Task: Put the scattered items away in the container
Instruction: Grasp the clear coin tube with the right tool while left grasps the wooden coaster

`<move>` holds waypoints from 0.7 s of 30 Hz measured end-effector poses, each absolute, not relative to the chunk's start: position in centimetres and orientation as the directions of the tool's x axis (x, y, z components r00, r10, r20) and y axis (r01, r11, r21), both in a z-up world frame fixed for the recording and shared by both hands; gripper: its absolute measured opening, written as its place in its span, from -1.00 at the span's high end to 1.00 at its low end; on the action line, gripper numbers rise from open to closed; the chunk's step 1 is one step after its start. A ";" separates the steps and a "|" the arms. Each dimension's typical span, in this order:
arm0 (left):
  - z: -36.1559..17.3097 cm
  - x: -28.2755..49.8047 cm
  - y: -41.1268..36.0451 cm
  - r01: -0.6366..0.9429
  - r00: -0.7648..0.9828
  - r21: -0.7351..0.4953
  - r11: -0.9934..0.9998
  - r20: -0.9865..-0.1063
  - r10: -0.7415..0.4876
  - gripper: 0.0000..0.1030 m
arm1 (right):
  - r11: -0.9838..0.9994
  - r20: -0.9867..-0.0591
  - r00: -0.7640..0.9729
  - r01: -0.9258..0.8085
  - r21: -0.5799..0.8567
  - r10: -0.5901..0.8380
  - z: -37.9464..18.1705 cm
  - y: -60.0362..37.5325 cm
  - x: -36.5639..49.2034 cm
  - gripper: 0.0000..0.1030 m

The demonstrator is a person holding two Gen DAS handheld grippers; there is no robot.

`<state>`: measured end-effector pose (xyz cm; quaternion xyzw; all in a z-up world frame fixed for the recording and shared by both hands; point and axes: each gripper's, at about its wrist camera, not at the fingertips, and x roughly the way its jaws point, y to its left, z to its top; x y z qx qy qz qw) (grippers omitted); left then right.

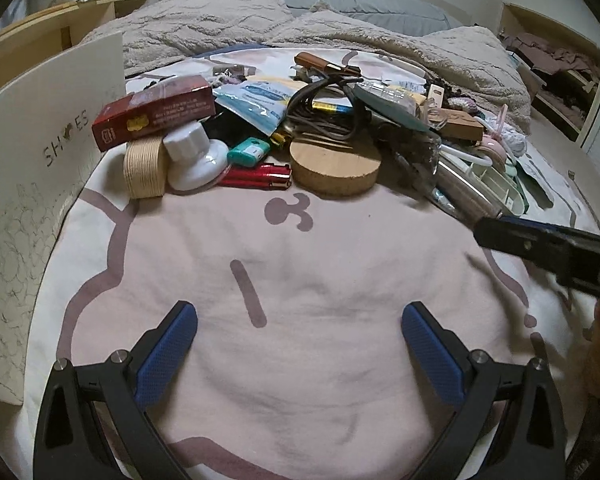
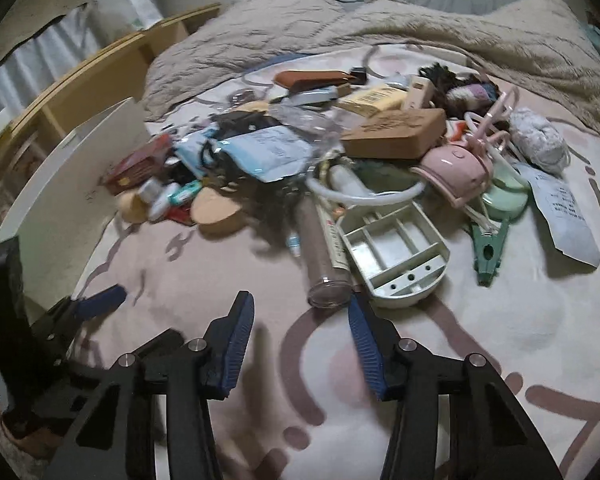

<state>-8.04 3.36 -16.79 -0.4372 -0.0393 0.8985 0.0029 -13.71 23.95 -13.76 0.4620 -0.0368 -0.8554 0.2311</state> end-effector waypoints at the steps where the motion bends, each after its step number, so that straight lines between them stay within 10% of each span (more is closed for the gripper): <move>1: -16.9 -8.0 3.3 0.029 -0.620 -0.074 -0.997 -0.783 0.040 -1.00 | -0.893 -0.775 -0.468 0.355 0.276 -0.425 -13.8 24.1 -13.9 0.04; 21: -13.0 -12.1 2.9 -0.048 -0.658 -0.107 -0.993 -0.744 0.112 -0.90 | -0.897 -0.725 -0.549 0.379 0.228 -0.416 -14.8 24.0 -13.2 0.50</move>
